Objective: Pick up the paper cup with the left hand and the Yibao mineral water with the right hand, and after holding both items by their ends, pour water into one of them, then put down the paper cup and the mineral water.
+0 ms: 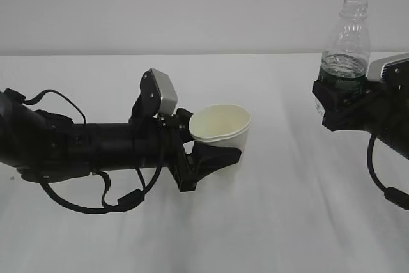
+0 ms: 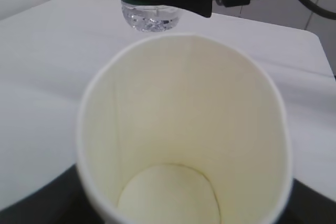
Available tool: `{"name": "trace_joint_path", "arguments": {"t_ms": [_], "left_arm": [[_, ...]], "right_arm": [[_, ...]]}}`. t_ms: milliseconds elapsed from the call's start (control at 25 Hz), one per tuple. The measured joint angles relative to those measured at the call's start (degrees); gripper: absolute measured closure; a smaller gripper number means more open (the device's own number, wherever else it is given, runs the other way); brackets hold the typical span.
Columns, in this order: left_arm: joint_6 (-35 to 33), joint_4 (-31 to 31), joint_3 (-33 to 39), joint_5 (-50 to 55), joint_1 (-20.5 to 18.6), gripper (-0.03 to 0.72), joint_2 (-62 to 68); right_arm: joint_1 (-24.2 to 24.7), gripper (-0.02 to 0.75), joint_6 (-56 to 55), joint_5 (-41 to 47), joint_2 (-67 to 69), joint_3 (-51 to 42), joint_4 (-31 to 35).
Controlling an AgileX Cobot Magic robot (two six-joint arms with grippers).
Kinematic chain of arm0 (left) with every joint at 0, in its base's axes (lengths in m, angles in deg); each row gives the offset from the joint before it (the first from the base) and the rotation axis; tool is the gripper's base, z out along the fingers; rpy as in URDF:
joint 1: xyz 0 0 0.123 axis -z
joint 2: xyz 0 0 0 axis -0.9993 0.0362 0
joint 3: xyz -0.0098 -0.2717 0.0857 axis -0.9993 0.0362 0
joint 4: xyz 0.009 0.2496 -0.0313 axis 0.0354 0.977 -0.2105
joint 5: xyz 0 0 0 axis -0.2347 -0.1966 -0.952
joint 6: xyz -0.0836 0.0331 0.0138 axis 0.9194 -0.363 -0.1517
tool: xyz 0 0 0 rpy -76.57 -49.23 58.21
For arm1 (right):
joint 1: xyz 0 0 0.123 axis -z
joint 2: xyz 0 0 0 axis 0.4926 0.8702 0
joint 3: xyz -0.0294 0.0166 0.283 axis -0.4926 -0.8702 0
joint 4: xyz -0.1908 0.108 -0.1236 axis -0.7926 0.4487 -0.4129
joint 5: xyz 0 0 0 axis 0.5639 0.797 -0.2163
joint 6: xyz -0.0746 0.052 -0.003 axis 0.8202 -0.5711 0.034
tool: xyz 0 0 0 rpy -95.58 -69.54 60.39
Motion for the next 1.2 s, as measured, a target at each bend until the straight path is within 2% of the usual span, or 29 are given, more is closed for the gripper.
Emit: {"name": "trace_joint_path", "arguments": {"t_ms": [360,760,1200], "left_arm": [[2.7,3.6,-3.8,1.5,0.1,0.215,0.0],[5.2,7.3,-4.0,2.9,0.1,0.215,0.0],[5.8,7.7,-4.0,-0.4,0.1,0.215,0.0]], "right_arm": [[0.0,0.274,-0.1,0.0,0.0,0.0,0.0],[0.0,0.274,0.9,0.0,0.0,0.0,0.0],[0.0,0.274,5.0,0.0,0.0,0.0,-2.3]]}}
